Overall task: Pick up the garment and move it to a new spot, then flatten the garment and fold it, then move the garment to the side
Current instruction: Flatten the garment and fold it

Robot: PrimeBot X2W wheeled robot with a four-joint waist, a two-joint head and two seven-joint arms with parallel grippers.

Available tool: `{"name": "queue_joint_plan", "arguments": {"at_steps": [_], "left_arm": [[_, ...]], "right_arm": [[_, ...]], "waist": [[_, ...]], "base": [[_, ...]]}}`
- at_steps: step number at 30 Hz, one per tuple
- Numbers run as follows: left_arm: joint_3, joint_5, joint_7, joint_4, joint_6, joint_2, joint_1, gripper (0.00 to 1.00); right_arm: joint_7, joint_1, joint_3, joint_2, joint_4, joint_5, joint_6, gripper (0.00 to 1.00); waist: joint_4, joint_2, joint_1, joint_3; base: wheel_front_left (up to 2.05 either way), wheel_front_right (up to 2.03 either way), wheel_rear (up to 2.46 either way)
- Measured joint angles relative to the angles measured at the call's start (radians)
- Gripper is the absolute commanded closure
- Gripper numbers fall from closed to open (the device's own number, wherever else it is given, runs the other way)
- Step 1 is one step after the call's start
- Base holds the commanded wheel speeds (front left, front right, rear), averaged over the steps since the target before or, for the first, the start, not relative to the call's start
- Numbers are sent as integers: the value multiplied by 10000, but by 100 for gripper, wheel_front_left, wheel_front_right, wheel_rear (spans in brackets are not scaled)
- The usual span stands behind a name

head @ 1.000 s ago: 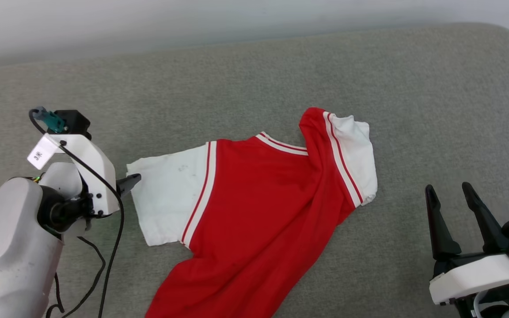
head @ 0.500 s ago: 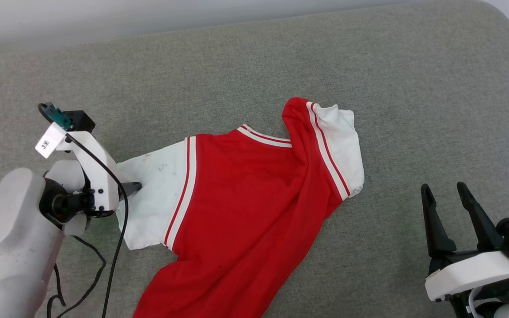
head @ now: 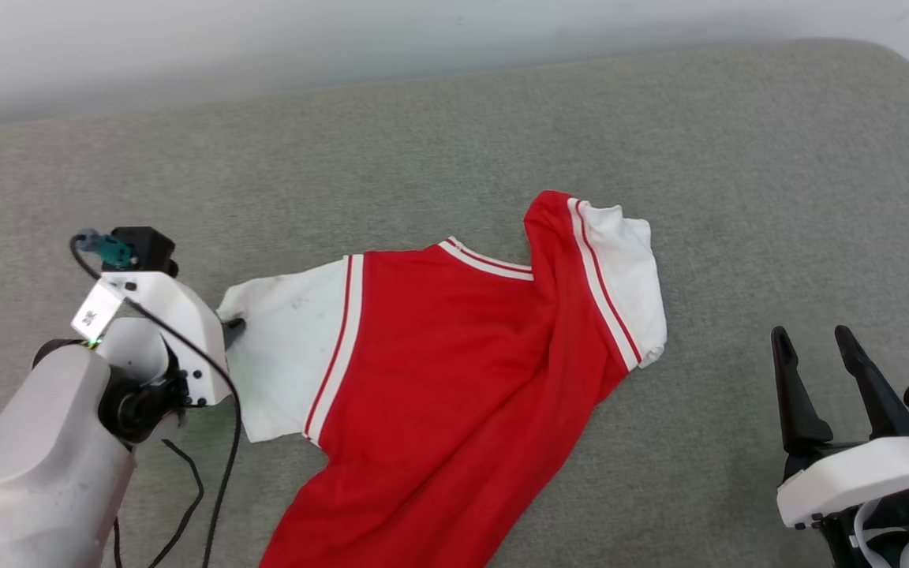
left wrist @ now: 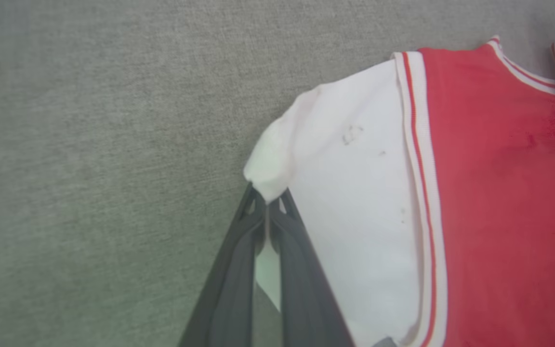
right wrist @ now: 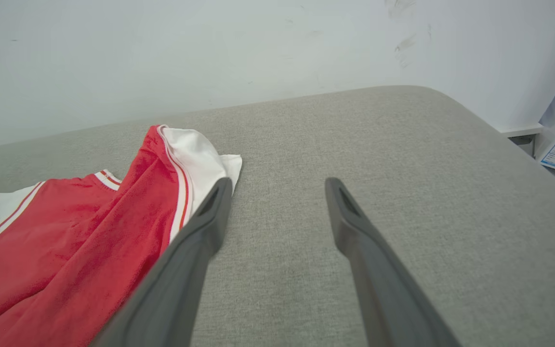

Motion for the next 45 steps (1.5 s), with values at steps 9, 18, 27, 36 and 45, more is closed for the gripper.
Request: {"name": "queue_joint_plan", "arguments": {"at_steps": [9, 18, 27, 36, 45], "left_arm": [[132, 393, -1398, -1329, 360, 199, 766, 100], [0, 709, -1670, -2541, 679, 69, 611, 100], [-165, 788, -1764, -2901, 604, -176, 93, 100], [-236, 802, -1998, -2805, 437, -230, -167, 100], [-343, 788, -2121, -2466, 372, -280, -209, 100]], "right_arm": [[1703, -1202, -460, -98, 1281, 485, 0, 0], [5553, -4000, 113, -1193, 3551, 1179, 0, 0], [6964, -6267, 1020, -1768, 5628, 917, 0, 0], [7542, -7283, 1618, -1810, 7774, 662, 0, 0], [7747, -7719, 1921, -1827, 8617, 1235, 0, 100]], "waist": [[671, 0, 0, -440], [1369, 0, 0, -200], [1944, 0, 1, 500], [2188, 0, 0, 1068], [2226, 0, 0, 882]], "base": [[0, 0, 0], [0, 0, 0], [0, 0, 0], [0, 0, 0], [0, 0, 0]]}}
